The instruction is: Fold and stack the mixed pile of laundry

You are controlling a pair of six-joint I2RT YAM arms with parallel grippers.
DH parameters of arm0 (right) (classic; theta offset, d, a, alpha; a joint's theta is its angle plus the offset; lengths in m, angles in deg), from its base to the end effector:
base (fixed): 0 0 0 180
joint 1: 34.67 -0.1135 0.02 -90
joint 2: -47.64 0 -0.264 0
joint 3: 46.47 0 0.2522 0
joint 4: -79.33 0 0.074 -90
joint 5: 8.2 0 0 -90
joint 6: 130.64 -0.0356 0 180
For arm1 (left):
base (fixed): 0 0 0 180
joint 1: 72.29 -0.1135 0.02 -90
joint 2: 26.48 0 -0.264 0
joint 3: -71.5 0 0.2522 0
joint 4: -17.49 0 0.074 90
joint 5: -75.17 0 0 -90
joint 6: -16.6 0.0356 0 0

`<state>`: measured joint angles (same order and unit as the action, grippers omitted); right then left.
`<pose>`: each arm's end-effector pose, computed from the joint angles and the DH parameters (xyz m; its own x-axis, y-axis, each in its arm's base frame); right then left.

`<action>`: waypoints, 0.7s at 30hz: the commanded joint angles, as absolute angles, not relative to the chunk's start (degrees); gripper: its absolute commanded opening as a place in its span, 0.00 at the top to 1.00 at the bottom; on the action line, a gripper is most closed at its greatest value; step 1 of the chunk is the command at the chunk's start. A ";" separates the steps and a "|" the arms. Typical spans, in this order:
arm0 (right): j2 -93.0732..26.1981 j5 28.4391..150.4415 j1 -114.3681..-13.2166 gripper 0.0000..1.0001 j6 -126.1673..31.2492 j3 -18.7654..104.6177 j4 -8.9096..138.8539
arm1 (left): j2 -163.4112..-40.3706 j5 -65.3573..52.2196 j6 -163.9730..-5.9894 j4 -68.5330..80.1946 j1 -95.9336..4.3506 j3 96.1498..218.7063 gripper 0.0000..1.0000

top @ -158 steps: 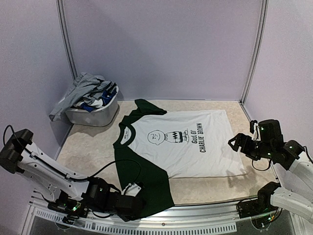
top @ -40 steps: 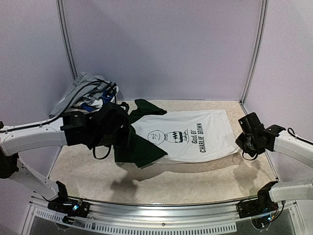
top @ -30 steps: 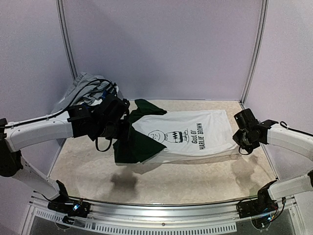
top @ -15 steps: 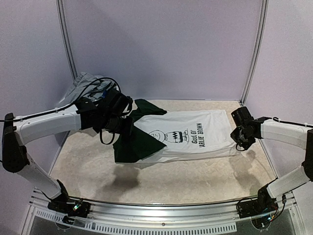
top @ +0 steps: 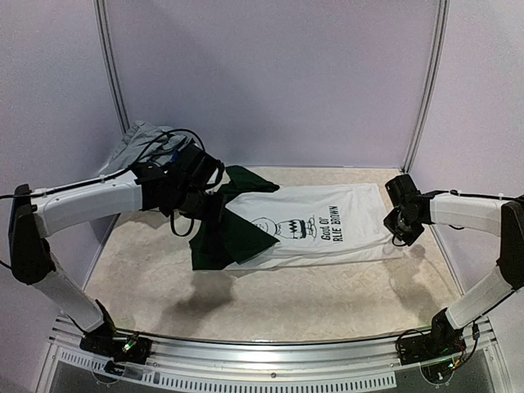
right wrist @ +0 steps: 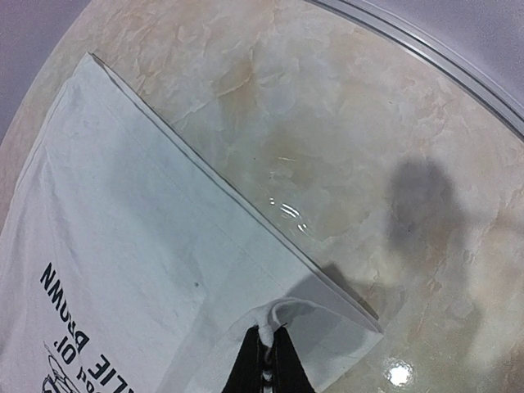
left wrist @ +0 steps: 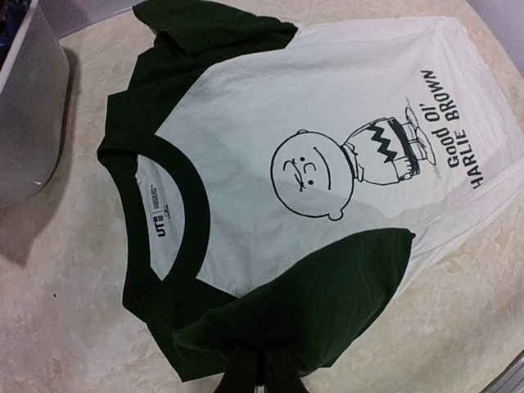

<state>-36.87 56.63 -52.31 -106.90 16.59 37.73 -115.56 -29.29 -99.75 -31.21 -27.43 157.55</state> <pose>0.2691 0.0697 0.1894 -0.4249 0.7342 -0.5295 0.7411 0.6180 0.2622 0.2436 -0.2299 0.2790 -0.7532 0.1432 -0.6420 0.2668 0.9586 -0.0992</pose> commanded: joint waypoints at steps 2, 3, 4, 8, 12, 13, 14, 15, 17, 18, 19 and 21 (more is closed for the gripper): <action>-39.01 56.32 -51.56 0.99 -105.69 18.71 38.41 | -115.94 -28.73 -98.85 -30.73 -28.82 159.04 1.00; -39.37 56.27 -51.51 0.99 -105.68 18.91 38.37 | -116.02 -28.78 -98.81 -30.79 -28.93 159.15 1.00; -39.88 56.20 -51.45 0.99 -105.73 19.08 38.40 | -116.09 -28.77 -98.88 -30.77 -29.07 159.24 1.00; -41.39 56.18 -51.13 0.99 -105.78 19.61 38.41 | -116.81 -28.67 -98.50 -30.81 -29.60 159.76 1.00; -42.50 55.98 -50.63 0.99 -105.68 20.22 38.36 | -116.84 -28.65 -98.32 -30.67 -30.09 160.10 1.00; -42.74 55.96 -50.45 0.99 -105.68 20.41 38.39 | -116.96 -28.57 -98.24 -30.59 -30.18 160.26 1.00; -42.91 56.04 -50.36 0.99 -105.68 20.57 38.41 | -117.12 -28.64 -98.25 -30.62 -30.26 160.43 1.00; -43.33 56.12 -50.32 0.99 -105.68 20.82 38.42 | -117.37 -28.63 -98.16 -30.68 -30.34 160.63 1.00; -43.94 56.14 -50.22 0.99 -105.54 21.30 38.41 | -117.81 -28.84 -98.04 -30.73 -30.45 160.91 1.00; -44.30 56.15 -50.22 0.99 -105.43 21.56 38.45 | -118.08 -28.93 -98.02 -30.77 -30.58 160.93 1.00; -44.60 56.20 -50.16 0.99 -105.38 21.82 38.41 | -118.29 -28.97 -98.08 -30.78 -30.69 160.93 1.00; -45.42 56.29 -50.16 0.99 -105.13 22.32 38.45 | -118.71 -29.13 -98.09 -30.64 -30.93 160.86 1.00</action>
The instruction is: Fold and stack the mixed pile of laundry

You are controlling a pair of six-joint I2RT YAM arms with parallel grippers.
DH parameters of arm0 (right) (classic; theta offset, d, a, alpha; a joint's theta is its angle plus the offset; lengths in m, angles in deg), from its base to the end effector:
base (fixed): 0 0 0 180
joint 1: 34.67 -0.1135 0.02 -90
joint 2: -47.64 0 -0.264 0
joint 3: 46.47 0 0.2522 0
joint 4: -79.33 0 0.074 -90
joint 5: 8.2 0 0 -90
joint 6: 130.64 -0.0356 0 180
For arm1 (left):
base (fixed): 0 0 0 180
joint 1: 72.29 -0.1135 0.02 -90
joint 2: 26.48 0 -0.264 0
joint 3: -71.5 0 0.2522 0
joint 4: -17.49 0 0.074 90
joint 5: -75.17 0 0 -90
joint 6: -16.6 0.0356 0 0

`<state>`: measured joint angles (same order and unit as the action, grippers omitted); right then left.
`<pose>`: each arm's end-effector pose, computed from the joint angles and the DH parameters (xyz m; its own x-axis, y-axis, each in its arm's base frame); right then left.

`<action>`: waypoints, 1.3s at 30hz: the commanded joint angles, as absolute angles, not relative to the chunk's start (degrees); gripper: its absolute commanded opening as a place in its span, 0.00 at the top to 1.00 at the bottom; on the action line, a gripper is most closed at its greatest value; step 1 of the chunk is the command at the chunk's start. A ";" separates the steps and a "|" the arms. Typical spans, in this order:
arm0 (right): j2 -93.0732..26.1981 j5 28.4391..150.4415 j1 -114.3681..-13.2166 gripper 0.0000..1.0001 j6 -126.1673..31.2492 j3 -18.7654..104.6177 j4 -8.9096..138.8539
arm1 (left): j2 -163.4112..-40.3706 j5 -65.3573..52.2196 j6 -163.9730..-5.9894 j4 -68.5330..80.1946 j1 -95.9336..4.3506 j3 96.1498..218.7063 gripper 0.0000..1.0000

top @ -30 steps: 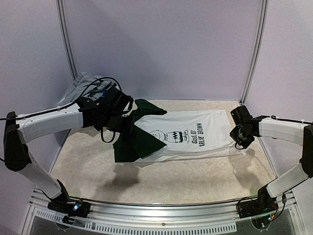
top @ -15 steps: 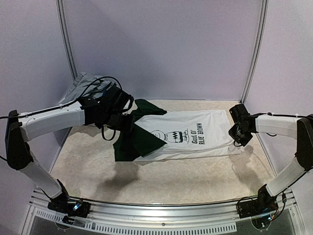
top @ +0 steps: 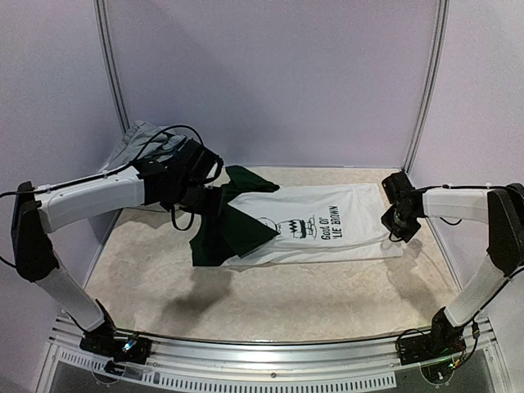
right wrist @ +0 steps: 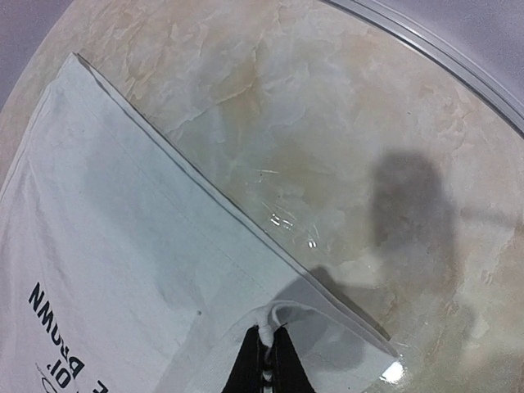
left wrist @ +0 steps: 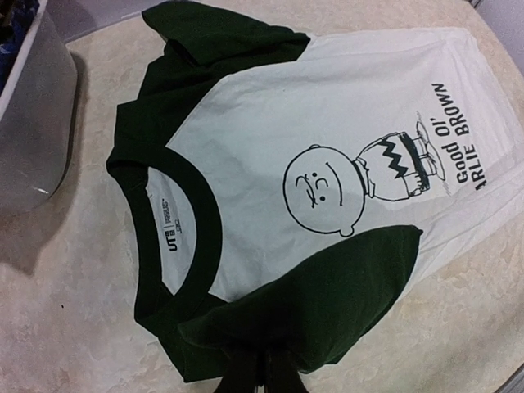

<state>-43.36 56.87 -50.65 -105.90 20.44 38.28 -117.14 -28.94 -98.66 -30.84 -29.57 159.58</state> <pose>0.2921 0.0680 0.1781 -0.4371 0.7315 -0.5233 0.7590 0.6121 0.2218 0.2582 -0.2266 0.2819 -0.7483 0.1277 -0.6510 0.2496 0.9634 -0.0979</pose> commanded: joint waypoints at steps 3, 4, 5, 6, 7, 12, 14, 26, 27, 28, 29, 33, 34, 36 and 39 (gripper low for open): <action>-46.46 56.64 -49.97 0.99 -104.77 22.95 38.69 | -118.87 -29.29 -98.19 -30.31 -31.13 160.52 1.00; -46.92 56.82 -49.89 0.99 -104.57 23.24 38.69 | -118.86 -29.46 -98.25 -30.21 -31.28 160.41 1.00; -47.28 56.76 -49.83 0.99 -104.54 23.42 38.72 | -118.87 -29.45 -98.27 -30.13 -31.33 160.41 1.00; -47.61 56.75 -49.76 0.99 -104.54 23.59 38.76 | -118.86 -29.42 -98.27 -30.14 -31.41 160.33 1.00; -48.07 56.75 -49.70 1.00 -104.50 23.75 38.69 | -118.81 -29.42 -98.27 -30.11 -31.46 160.38 1.00; -49.74 56.92 -49.49 1.00 -103.81 25.07 38.66 | -119.45 -30.30 -98.45 -29.85 -31.76 160.58 1.00; -50.31 56.95 -49.41 1.00 -103.62 25.56 38.54 | -120.01 -30.51 -98.54 -29.66 -32.01 160.59 1.00; -52.52 57.91 -48.16 1.00 -104.27 27.21 37.32 | -122.28 -29.90 -98.19 -27.32 -32.87 161.02 1.00; -52.79 58.42 -47.88 1.00 -104.28 27.28 37.35 | -122.49 -29.86 -98.20 -27.26 -32.95 161.06 1.00; -53.01 59.02 -47.70 1.00 -104.23 27.37 37.35 | -122.72 -29.93 -98.19 -27.13 -33.00 161.10 1.00; -53.28 59.77 -47.37 1.00 -104.13 27.48 37.52 | -122.94 -29.87 -98.25 -27.00 -33.08 161.11 1.00; -53.99 62.36 -46.51 0.90 -103.65 27.41 38.80 | -123.79 -29.44 -98.21 -26.18 -33.34 161.11 1.00; -54.20 62.85 -46.39 0.86 -103.22 27.45 39.22 | -124.01 -29.30 -98.11 -25.98 -33.40 161.11 1.00; -54.31 63.21 -46.22 0.76 -102.67 27.37 39.93 | -124.50 -29.12 -98.06 -25.70 -33.44 161.20 1.00; -54.22 63.35 -46.15 0.60 -102.60 27.36 40.22 | -125.33 -28.92 -97.91 -25.30 -33.61 161.57 1.00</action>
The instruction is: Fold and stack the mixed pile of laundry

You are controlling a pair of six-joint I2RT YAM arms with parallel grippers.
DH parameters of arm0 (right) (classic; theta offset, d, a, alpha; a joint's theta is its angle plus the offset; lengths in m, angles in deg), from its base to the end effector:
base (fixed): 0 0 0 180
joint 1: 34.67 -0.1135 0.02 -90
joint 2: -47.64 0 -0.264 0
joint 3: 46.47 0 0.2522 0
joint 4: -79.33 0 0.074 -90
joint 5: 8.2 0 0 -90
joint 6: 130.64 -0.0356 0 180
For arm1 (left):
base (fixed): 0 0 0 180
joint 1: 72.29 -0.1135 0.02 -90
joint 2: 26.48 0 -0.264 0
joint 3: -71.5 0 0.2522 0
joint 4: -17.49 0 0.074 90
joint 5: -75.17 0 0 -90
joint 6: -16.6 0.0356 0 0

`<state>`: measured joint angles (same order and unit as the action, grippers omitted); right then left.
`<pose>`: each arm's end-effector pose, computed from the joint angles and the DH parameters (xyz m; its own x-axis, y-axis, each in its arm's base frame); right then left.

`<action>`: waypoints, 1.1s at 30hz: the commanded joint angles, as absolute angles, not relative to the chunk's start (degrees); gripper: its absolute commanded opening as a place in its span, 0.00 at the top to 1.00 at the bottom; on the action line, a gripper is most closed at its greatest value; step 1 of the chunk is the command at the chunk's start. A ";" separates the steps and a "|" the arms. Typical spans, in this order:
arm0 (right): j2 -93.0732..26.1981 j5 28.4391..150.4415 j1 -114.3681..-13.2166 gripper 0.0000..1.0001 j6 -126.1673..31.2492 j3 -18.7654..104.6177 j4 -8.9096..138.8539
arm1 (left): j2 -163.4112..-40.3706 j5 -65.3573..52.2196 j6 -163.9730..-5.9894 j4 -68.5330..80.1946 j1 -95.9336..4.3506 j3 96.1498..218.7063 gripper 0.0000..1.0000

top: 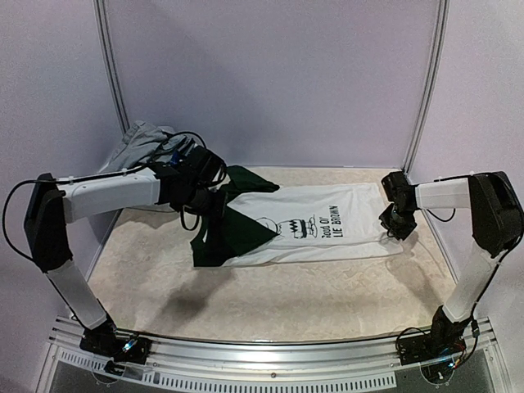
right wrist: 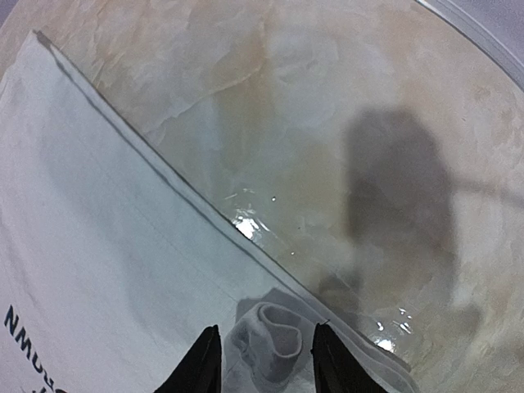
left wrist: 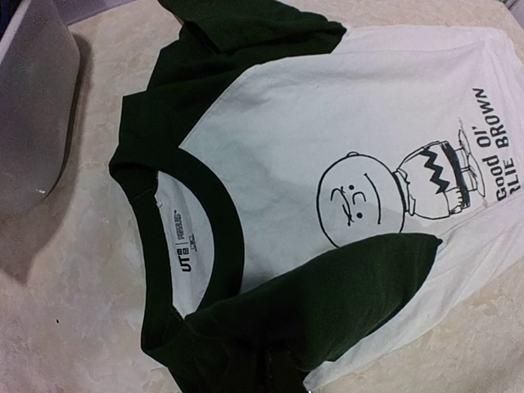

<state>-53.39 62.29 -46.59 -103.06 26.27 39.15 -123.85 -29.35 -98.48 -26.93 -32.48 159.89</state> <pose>0.3274 0.0570 0.1530 -0.4877 0.7509 -0.4453 0.7721 0.6090 0.1815 0.2881 -0.2285 0.2489 -0.7726 0.1098 -0.6253 0.1959 0.9781 -0.0704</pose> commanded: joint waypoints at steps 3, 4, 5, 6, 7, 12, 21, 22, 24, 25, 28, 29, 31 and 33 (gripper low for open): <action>-54.15 63.47 -45.73 0.47 -102.96 27.84 40.24 | -126.16 -28.86 -97.77 -24.99 -33.83 162.04 1.00; -54.14 63.37 -45.54 0.42 -102.89 28.45 39.97 | -126.51 -28.77 -97.79 -24.91 -33.92 162.26 1.00; -54.17 63.08 -45.25 0.39 -102.51 29.23 39.32 | -126.83 -28.69 -97.73 -24.82 -34.03 162.59 1.00; -54.14 62.67 -45.03 0.35 -102.30 30.23 38.38 | -127.30 -28.55 -97.59 -24.74 -34.13 162.99 1.00; -54.00 62.36 -44.82 0.32 -101.99 31.01 37.64 | -127.80 -28.42 -97.49 -24.70 -34.27 163.49 1.00; -51.79 60.57 -44.52 0.27 -99.29 34.32 35.33 | -131.99 -27.51 -97.46 -25.35 -35.55 168.31 1.00; -47.78 61.78 -44.52 0.26 -95.37 32.39 37.13 | -142.10 -27.10 -98.41 -27.92 -38.84 177.64 1.00; -47.60 62.23 -44.55 0.26 -94.52 32.12 37.46 | -142.83 -27.15 -98.81 -28.36 -39.17 178.24 1.00; -47.18 62.66 -44.52 0.26 -93.52 31.62 37.83 | -144.14 -27.02 -99.52 -29.00 -39.77 178.84 1.00; -46.98 62.72 -44.52 0.26 -93.22 31.54 37.88 | -144.41 -27.12 -99.91 -29.09 -39.91 178.79 1.00; -46.04 63.09 -44.51 0.26 -92.08 30.78 38.27 | -144.22 -28.01 -100.79 -29.32 -40.12 177.62 1.00; -45.85 63.60 -44.52 0.26 -91.41 30.49 38.77 | -143.88 -28.55 -101.25 -29.41 -40.17 177.15 1.00; -45.14 64.80 -44.52 0.26 -90.21 30.01 40.08 | -142.96 -29.99 -102.28 -30.00 -40.28 176.66 0.96; -44.67 66.48 -44.56 0.25 -88.48 29.69 41.33 | -141.94 -31.77 -103.41 -30.48 -40.49 176.49 0.83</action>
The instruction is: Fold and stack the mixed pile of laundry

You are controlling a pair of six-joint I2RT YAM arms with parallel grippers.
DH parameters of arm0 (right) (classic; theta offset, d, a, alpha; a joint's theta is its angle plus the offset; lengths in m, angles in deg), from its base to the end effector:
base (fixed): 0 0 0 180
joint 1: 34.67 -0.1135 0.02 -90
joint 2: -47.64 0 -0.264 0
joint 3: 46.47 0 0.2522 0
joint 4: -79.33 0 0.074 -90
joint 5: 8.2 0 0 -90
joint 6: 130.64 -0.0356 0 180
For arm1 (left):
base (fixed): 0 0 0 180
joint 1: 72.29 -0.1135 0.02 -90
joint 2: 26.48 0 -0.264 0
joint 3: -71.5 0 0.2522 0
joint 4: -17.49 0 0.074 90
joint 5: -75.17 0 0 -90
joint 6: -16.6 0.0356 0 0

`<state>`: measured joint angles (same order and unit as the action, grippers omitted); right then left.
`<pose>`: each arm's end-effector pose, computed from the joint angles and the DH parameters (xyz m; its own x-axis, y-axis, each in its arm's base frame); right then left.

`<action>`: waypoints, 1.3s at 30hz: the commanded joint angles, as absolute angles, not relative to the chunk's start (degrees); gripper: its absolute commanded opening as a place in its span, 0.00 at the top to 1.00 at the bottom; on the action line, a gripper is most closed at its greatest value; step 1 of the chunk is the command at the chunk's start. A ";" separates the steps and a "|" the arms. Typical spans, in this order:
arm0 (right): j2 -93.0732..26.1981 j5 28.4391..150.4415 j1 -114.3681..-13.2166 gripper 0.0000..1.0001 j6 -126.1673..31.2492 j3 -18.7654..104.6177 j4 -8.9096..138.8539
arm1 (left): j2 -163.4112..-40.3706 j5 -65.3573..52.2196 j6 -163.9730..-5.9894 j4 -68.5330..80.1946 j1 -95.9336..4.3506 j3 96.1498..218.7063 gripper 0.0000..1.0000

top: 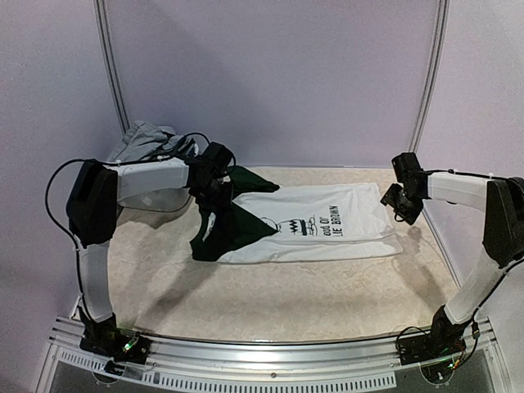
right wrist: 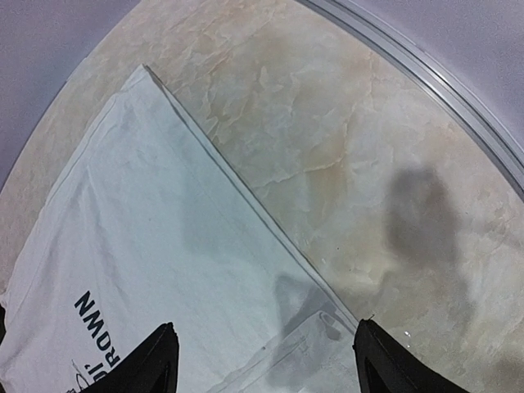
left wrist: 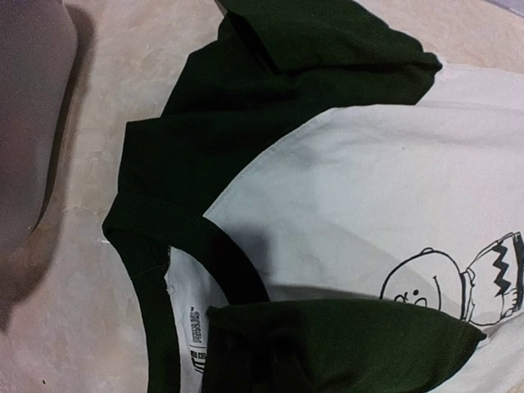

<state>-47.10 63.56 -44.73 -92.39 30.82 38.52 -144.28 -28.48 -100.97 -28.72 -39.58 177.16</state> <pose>0.3359 0.0483 0.2093 -0.5214 0.6650 -0.5347 0.6553 0.7134 0.2483 0.3804 -0.2343 0.2015 -0.8298 -0.0016 -0.5581 0.0416 0.9970 -0.0648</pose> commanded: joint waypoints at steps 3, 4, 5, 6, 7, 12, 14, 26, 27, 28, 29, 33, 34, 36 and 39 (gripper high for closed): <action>-44.17 69.35 -44.59 0.25 -85.62 29.28 42.85 | -140.11 -33.39 -105.61 -31.49 -41.07 176.38 0.64; -43.84 70.98 -44.72 0.25 -84.52 29.12 43.57 | -139.14 -34.18 -106.00 -31.51 -41.04 175.89 0.55; -43.54 72.04 -45.12 0.25 -82.89 28.77 44.12 | -137.97 -34.97 -106.43 -31.34 -40.74 175.04 0.46; -42.96 72.77 -45.72 0.25 -81.73 28.52 44.53 | -136.31 -36.05 -106.62 -30.84 -40.25 173.66 0.39; -41.93 73.76 -46.53 0.25 -79.20 27.76 45.45 | -134.72 -37.83 -106.36 -30.36 -39.58 172.21 0.33; -36.21 77.93 -54.07 0.26 -70.00 24.91 48.68 | -126.17 -47.09 -105.32 -30.00 -34.89 163.79 0.35; -34.88 80.22 -57.40 0.28 -68.51 24.29 49.03 | -123.52 -46.40 -105.70 -27.69 -33.90 159.17 0.50; -47.81 89.26 -73.68 0.53 -70.95 24.98 58.17 | -129.52 -38.65 -105.52 -14.38 -32.48 148.35 0.82; -49.06 89.53 -74.33 0.58 -71.28 25.58 58.30 | -129.61 -38.65 -105.84 -13.99 -32.41 147.64 0.83; -50.95 89.69 -74.79 0.62 -71.46 26.16 58.50 | -129.52 -38.64 -106.25 -13.53 -32.27 146.79 0.84; -52.24 89.88 -75.19 0.66 -71.63 26.64 58.58 | -129.24 -38.83 -106.64 -13.01 -31.97 145.67 0.85; -55.24 89.73 -75.72 0.72 -72.57 26.92 59.77 | -128.49 -39.65 -107.79 -11.08 -30.89 141.85 0.86; -55.53 89.25 -75.71 0.73 -72.79 27.01 59.92 | -128.52 -39.59 -107.98 -10.56 -30.75 141.04 0.86; -56.50 87.88 -75.74 0.74 -72.81 27.40 59.67 | -128.99 -39.63 -108.39 -9.78 -30.47 139.99 0.87; -57.68 86.33 -75.71 0.75 -72.58 28.33 59.08 | -130.14 -39.70 -108.95 -8.72 -30.22 138.84 0.88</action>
<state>-55.77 88.78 -75.53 -72.15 26.12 58.13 -129.46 -39.34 -107.55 -12.17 -31.17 140.26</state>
